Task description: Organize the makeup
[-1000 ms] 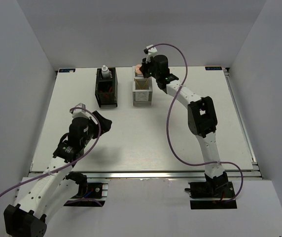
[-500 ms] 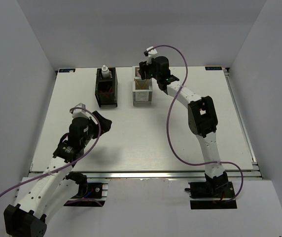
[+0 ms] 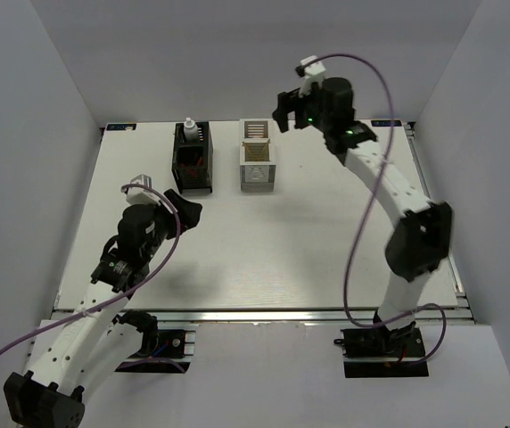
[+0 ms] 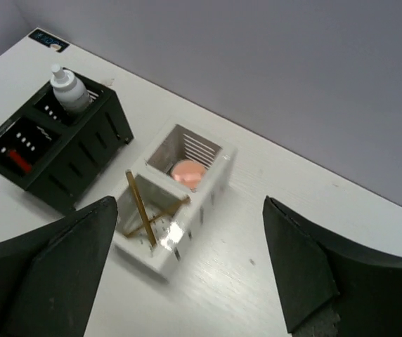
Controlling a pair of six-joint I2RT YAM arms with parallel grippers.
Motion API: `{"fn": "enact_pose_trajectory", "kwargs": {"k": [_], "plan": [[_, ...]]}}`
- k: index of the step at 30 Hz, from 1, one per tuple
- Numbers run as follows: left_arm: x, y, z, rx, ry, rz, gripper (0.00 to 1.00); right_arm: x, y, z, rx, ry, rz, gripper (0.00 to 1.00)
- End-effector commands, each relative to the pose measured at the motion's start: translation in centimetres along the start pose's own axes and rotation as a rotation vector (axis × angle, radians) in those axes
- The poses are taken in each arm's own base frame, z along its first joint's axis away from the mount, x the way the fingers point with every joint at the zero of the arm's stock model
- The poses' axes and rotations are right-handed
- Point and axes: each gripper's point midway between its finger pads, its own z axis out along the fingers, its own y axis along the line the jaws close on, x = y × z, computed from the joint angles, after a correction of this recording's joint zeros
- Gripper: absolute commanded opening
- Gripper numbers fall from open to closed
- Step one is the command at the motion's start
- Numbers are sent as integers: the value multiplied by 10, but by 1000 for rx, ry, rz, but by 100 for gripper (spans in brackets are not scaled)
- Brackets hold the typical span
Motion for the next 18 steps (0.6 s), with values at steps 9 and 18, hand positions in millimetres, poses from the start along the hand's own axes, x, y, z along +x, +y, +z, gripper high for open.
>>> {"fn": "enact_pose_trajectory", "kwargs": {"k": [9,18], "plan": [[-60,-66,-15,228,-139,59,93,55,-6,-182,151,137,-29,89],[-55,-81,-16,309,-110,45,93,60,-36,-222,301,136,12,89]]}}
